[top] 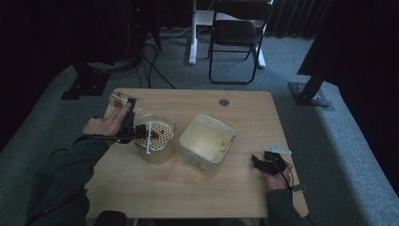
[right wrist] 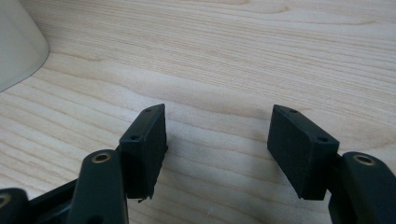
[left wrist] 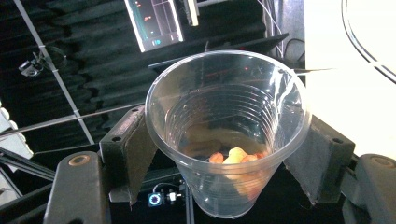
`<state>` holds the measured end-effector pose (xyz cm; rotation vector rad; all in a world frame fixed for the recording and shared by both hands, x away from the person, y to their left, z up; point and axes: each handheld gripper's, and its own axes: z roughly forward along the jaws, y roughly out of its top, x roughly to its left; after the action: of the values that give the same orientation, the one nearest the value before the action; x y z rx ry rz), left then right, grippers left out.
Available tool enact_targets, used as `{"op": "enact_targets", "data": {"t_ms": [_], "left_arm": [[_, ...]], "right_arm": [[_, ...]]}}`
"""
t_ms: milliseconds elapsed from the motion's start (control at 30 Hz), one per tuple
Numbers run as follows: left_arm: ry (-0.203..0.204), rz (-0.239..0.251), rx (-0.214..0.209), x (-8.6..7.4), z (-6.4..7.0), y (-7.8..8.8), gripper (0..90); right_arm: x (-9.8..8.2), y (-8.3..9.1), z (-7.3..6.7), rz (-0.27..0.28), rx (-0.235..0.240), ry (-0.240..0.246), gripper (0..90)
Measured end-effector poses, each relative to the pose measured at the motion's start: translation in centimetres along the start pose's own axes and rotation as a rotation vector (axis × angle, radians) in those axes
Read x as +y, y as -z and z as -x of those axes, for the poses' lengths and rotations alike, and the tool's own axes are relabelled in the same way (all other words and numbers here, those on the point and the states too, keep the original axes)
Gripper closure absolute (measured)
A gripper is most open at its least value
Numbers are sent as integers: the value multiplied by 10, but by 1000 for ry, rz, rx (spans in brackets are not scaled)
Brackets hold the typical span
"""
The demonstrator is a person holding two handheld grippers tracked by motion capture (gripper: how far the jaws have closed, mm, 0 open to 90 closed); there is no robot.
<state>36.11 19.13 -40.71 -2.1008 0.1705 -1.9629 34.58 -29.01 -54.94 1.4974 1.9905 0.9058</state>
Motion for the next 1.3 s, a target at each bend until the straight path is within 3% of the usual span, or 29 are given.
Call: {"op": "enact_targets", "data": {"t_ms": [1300], "left_arm": [[-12,-8,15,0,4,-3,298]], "right_arm": [[0,0,0,-1,0,1,371]]}}
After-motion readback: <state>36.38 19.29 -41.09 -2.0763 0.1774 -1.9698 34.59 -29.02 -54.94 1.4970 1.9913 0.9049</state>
